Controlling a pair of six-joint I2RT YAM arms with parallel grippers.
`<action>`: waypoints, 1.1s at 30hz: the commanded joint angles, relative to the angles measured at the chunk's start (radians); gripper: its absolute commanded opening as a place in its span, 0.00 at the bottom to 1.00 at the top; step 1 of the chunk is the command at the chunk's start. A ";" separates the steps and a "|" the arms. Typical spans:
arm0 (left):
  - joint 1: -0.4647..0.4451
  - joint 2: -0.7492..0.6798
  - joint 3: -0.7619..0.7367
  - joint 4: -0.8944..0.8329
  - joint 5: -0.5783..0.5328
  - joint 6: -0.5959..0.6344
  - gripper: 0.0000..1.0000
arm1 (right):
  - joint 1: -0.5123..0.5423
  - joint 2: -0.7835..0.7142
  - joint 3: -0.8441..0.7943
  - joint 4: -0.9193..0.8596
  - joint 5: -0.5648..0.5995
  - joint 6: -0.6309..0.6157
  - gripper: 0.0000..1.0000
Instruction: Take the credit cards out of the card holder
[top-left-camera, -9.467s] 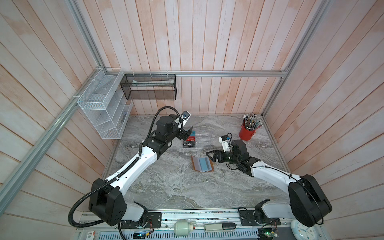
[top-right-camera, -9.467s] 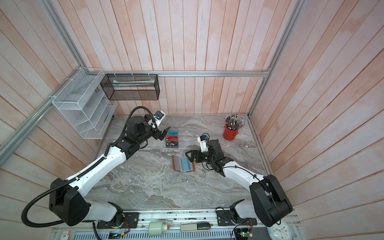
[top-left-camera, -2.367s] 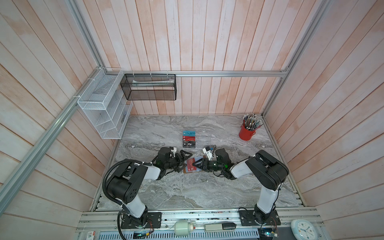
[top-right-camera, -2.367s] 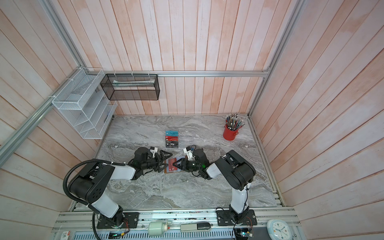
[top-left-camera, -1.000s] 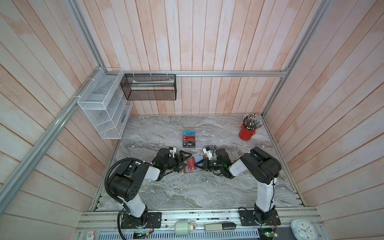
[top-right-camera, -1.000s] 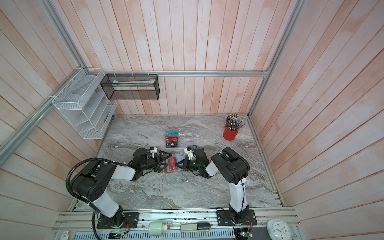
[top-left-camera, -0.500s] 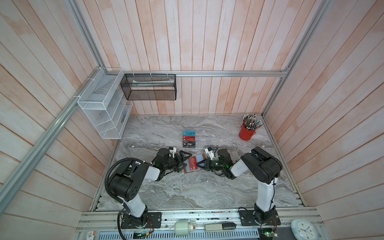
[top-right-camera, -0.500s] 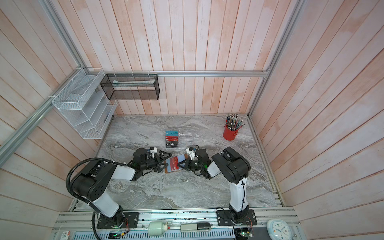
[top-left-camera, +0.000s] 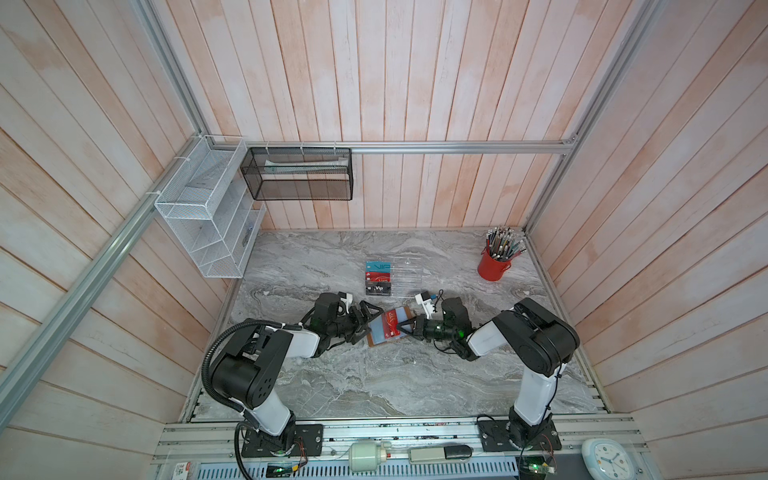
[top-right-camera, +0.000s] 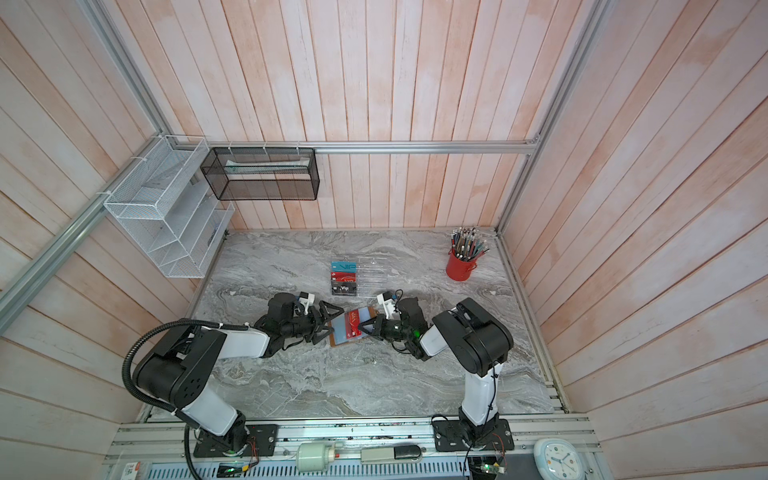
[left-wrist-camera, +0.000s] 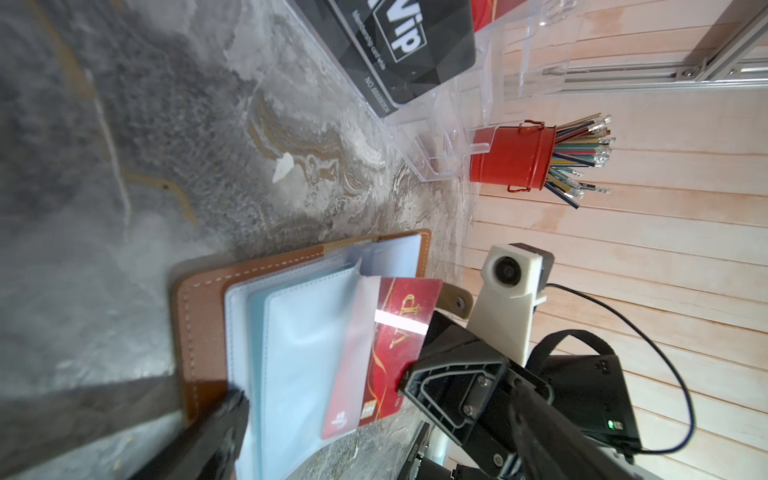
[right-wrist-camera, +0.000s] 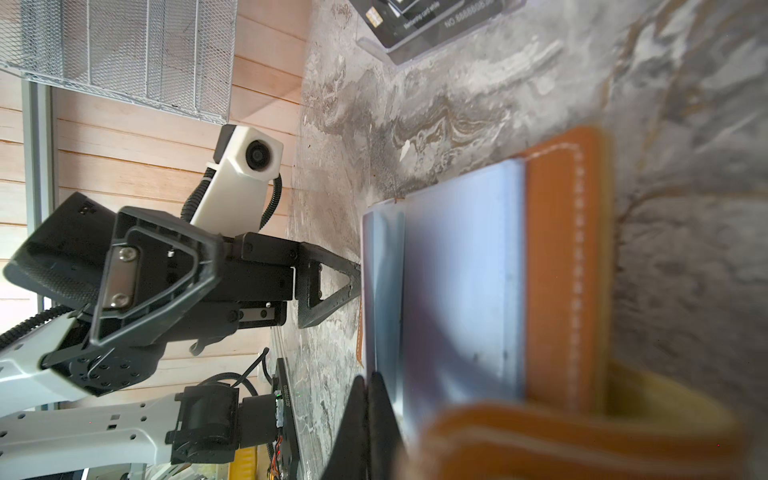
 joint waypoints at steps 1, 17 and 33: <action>0.000 -0.032 0.036 -0.112 -0.042 0.069 1.00 | -0.010 -0.037 -0.012 -0.012 0.024 -0.034 0.00; -0.056 -0.118 0.200 -0.266 -0.084 0.305 1.00 | -0.037 -0.137 -0.042 0.001 0.028 -0.032 0.00; -0.070 -0.172 0.159 -0.070 0.063 0.387 0.85 | -0.046 -0.180 -0.069 0.206 -0.055 0.076 0.00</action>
